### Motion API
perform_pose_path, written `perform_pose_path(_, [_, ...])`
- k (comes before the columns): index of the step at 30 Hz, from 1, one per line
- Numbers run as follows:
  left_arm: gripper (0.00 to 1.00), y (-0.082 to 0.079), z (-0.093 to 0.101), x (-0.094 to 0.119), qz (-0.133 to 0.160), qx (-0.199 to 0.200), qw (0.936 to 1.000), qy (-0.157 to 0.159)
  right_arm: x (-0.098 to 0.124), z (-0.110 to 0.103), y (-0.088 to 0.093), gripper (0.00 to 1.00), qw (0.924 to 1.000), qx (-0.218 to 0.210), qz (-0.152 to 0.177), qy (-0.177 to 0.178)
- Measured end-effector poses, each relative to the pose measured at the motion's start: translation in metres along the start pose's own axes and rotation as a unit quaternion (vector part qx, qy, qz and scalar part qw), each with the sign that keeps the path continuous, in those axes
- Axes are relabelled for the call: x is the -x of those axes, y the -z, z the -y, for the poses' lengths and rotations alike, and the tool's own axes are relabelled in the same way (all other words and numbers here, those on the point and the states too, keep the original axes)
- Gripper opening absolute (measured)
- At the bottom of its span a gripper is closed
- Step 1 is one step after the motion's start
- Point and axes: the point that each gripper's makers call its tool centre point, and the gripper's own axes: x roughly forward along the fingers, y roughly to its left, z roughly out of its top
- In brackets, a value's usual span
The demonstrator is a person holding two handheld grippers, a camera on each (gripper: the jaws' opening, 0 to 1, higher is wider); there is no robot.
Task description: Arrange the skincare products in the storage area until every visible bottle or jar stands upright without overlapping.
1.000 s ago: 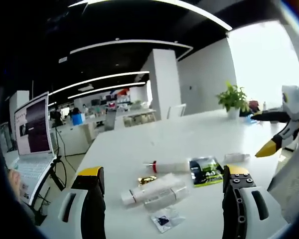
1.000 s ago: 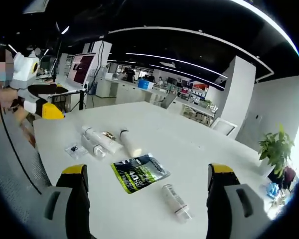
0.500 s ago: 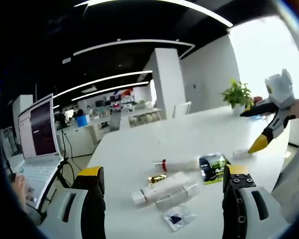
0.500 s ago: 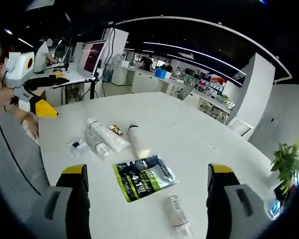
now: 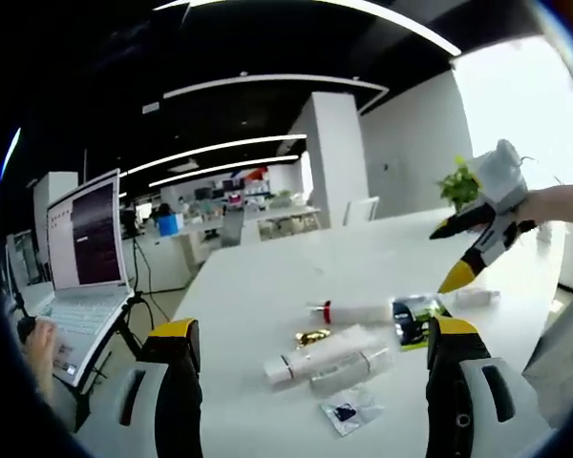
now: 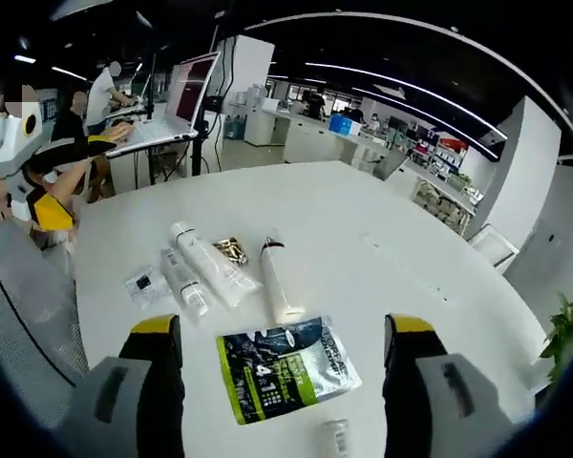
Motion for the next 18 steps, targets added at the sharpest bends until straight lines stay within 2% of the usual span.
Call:
perform_pose_path(4, [0.97,0.001,-0.005,0.002,0.000,0.003,1.0000,-0.007,-0.016,-0.001,0.000,0.82,0.9998,0.007,-0.010,-0.014])
perform_pose_path(18, [0.97,0.012,-0.014,0.001,-0.011,0.014,0.9997,-0.018,-0.067,0.002,-0.002,0.62,0.9975,0.001,-0.049,-0.051])
